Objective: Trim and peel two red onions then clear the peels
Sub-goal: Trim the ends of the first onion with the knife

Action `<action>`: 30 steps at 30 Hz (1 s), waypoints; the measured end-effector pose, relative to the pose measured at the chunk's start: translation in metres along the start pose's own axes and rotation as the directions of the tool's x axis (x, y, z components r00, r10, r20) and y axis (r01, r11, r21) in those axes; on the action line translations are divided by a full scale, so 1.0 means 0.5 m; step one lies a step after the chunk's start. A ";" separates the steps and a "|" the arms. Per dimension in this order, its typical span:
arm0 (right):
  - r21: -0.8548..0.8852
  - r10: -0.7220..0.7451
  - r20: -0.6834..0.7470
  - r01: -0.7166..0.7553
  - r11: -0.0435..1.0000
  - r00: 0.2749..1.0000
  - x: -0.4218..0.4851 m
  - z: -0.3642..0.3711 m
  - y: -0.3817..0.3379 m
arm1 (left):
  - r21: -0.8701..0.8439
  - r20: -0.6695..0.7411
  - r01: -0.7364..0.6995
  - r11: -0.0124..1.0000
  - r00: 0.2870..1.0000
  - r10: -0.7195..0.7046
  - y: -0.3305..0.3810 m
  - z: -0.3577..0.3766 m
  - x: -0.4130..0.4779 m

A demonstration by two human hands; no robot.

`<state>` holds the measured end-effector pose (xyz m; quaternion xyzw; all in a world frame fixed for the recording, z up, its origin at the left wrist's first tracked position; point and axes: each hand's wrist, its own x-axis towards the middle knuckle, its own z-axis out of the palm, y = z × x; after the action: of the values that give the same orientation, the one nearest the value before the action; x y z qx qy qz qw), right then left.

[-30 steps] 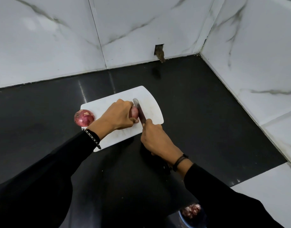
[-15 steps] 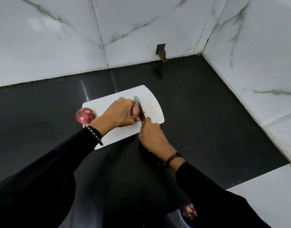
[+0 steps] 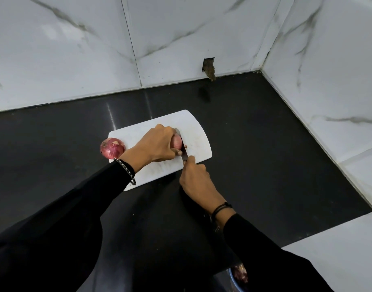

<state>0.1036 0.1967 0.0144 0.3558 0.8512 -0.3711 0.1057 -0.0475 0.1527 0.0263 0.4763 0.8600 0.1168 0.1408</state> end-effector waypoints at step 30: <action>0.023 0.061 -0.055 -0.060 0.998 0.997 -0.023 0.005 0.027 | -0.147 -0.138 0.013 0.989 0.990 -0.033 -0.034 0.040 -0.067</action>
<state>0.1212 0.1954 0.0104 0.3926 0.8386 -0.3670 0.0891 -0.0367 0.1164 0.0061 0.4455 0.8624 0.2106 0.1157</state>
